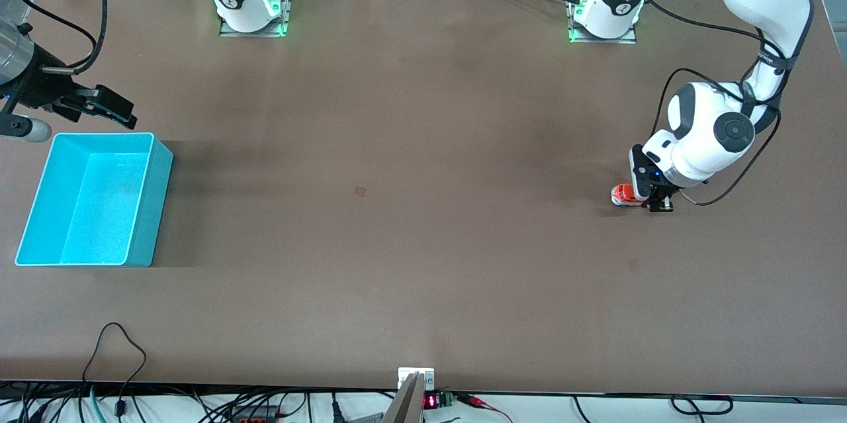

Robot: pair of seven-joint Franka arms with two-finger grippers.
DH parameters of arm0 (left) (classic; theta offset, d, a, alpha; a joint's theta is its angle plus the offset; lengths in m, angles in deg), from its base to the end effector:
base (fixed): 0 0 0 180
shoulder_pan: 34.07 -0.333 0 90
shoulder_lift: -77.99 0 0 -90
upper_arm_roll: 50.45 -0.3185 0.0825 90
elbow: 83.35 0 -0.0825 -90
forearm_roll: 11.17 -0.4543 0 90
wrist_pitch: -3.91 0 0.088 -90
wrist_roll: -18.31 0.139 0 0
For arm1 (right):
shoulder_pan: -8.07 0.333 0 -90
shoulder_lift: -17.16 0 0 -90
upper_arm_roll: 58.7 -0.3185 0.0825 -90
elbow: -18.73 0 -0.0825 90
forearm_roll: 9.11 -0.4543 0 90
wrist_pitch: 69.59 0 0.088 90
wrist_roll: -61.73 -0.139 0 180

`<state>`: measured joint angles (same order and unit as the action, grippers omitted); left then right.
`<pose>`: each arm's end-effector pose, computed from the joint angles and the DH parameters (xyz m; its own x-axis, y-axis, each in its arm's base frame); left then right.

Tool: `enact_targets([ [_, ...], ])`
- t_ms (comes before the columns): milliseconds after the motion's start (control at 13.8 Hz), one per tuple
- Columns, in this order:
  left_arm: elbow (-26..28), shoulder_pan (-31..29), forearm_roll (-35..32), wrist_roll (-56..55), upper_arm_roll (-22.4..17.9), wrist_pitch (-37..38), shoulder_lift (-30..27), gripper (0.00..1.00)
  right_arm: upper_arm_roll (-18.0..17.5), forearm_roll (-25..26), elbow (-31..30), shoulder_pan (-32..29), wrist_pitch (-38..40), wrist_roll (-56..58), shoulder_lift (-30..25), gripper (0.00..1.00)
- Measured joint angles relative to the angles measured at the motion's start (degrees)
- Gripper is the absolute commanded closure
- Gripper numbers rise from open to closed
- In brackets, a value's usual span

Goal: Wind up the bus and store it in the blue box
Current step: 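Pull the bus backward along the table with the left gripper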

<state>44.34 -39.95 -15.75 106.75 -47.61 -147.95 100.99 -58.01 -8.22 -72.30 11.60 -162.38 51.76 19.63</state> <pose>0.5850 0.0279 0.1013 0.0145 -0.9997 -0.0192 -0.9997 -0.0141 -0.0214 0.6402 0.0298 0.5622 0.9923 -0.1233 -0.0094 -0.1232 -0.9922 0.0179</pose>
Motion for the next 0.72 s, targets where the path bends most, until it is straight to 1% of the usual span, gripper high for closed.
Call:
enact_targets([
  [145, 0.0, 0.0, 0.0, 0.0, 0.0, 0.0, 0.0, 0.62, 0.0, 0.0, 0.0, 0.0, 0.0, 0.0, 0.0, 0.0],
  [434, 0.0, -0.3, 0.0, -0.1, 0.0, 0.0, 0.0, 0.62, 0.0, 0.0, 0.0, 0.0, 0.0, 0.0, 0.0, 0.0],
  [723, 0.0, -2.6, 0.0, -0.1, 0.0, 0.0, 0.0, 0.62, 0.0, 0.0, 0.0, 0.0, 0.0, 0.0, 0.0, 0.0],
])
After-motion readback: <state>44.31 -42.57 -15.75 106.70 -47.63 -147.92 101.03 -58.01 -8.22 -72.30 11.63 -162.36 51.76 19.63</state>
